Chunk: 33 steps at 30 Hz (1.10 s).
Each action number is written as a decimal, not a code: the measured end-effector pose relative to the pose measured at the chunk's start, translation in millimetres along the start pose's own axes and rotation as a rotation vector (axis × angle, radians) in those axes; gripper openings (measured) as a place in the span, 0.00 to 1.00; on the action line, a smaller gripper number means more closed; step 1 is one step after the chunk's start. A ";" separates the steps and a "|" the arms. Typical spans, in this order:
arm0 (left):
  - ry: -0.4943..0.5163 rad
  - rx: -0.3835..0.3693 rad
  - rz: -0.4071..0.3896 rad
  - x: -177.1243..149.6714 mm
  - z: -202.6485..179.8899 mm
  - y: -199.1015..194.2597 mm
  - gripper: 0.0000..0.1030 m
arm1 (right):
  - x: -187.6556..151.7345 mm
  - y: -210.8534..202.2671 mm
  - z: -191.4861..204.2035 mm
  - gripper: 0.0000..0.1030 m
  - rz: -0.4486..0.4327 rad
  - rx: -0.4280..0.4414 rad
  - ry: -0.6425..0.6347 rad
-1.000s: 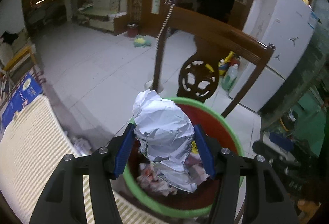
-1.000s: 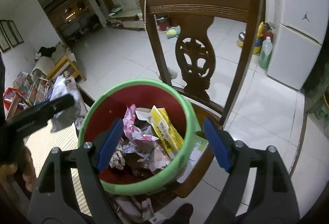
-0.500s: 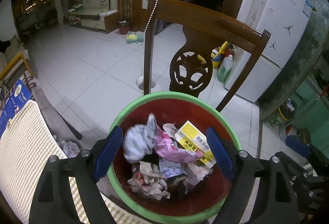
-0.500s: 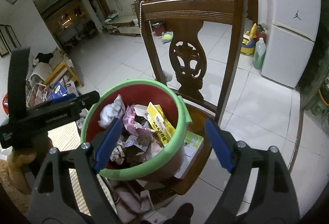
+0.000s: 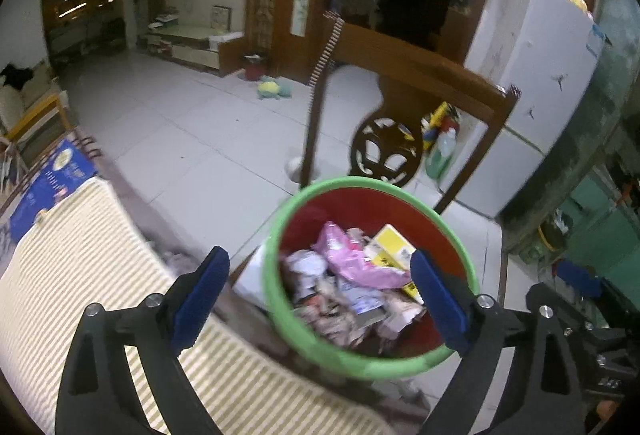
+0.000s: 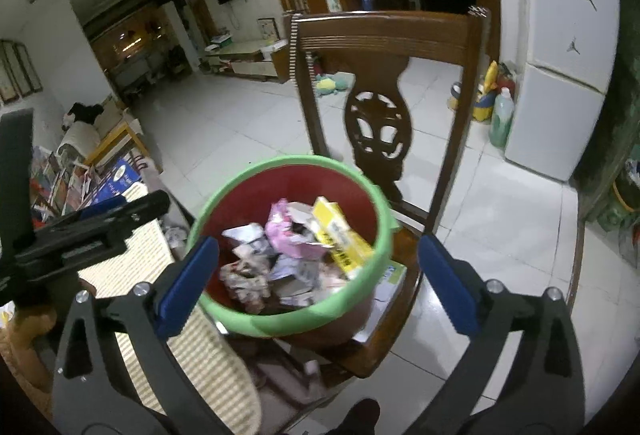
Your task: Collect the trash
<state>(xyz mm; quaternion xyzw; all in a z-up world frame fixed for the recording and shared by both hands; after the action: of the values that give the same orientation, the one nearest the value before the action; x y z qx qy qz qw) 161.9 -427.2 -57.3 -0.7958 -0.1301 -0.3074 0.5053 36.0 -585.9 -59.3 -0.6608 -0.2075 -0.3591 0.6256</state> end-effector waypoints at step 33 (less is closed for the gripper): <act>-0.239 0.328 -0.647 -64.3 261.8 -301.2 0.92 | -26.7 -82.4 334.1 0.95 -0.417 0.082 -0.340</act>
<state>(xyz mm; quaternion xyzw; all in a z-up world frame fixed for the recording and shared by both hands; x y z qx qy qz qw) 49.7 -51.8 42.3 -0.6523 -0.4800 -0.3312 0.4842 30.7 -244.4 -9.5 -0.6285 -0.4555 -0.3555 0.5207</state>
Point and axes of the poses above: each gripper's, at about its wrist camera, not at the fingertips, and y roughly the way its jaws point, z to its left, x to its top, the point moved 3 cm from there along y, roughly the way its jaws point, and after that the axes turned 14 degrees about -y, right-handed, at the moved point
